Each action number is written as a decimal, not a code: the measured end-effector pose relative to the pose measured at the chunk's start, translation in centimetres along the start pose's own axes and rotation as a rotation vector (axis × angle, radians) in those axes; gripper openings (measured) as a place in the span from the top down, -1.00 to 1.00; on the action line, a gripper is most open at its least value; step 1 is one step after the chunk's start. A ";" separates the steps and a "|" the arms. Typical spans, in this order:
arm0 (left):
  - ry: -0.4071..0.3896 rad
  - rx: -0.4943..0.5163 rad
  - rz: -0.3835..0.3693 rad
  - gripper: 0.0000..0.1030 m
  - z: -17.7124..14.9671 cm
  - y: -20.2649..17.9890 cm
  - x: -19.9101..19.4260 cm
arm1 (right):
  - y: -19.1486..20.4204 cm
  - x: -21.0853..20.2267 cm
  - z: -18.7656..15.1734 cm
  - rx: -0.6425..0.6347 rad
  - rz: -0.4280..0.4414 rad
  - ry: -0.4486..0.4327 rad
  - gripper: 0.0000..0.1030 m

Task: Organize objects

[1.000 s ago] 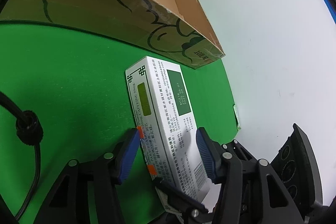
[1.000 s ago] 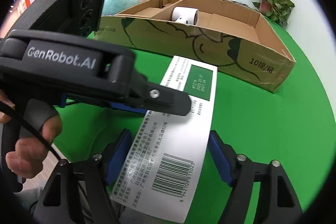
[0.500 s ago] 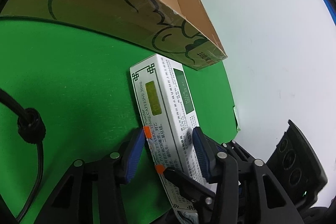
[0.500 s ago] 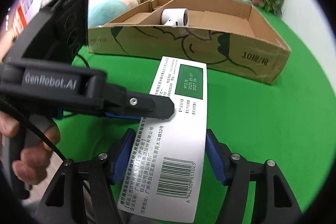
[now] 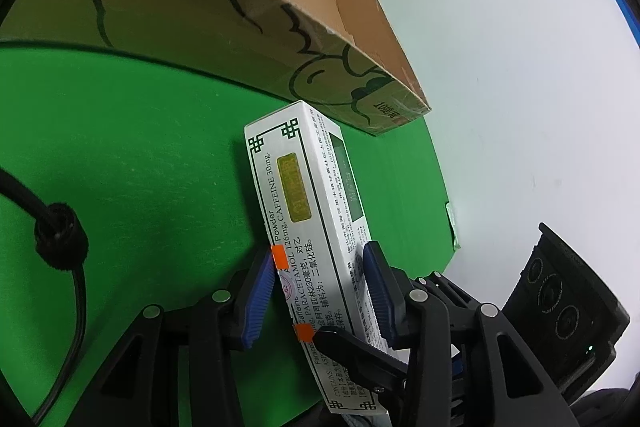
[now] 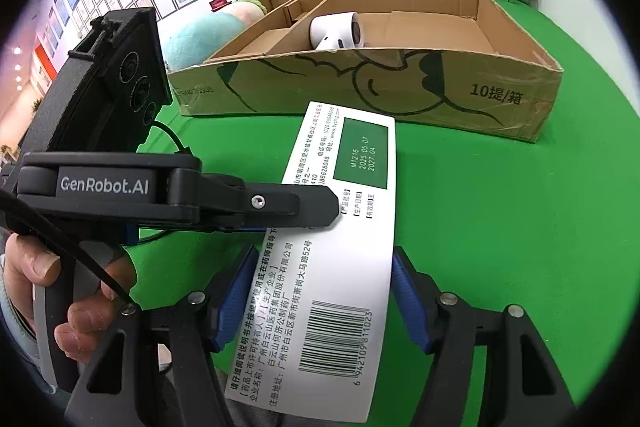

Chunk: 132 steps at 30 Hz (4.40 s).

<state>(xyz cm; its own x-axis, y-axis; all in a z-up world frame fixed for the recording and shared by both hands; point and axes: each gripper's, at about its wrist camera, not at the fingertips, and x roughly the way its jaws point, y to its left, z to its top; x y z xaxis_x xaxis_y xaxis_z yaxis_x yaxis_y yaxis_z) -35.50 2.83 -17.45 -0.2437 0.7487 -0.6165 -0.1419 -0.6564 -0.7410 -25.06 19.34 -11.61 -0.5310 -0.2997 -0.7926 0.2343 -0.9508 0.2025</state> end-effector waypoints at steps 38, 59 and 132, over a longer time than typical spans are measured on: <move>-0.187 0.261 0.055 0.25 9.2 -11.9 -7.2 | -0.3 -6.0 8.9 -0.054 -0.023 -0.279 -0.23; -0.128 0.230 0.066 0.25 15.6 -11.4 -3.7 | -2.4 -3.9 12.5 -0.027 -0.023 -0.255 -0.23; -0.318 0.241 0.585 0.05 18.2 -5.1 -6.4 | -10.1 8.0 15.3 0.197 -0.083 0.051 -0.20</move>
<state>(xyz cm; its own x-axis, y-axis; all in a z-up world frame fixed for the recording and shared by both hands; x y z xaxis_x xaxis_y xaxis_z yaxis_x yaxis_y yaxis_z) -50.68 -0.28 -4.88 -0.6081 0.2272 -0.7606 -0.1016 -0.9726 -0.2093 -44.14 25.31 -11.22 -0.4986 -0.2205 -0.8383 0.0255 -0.9704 0.2401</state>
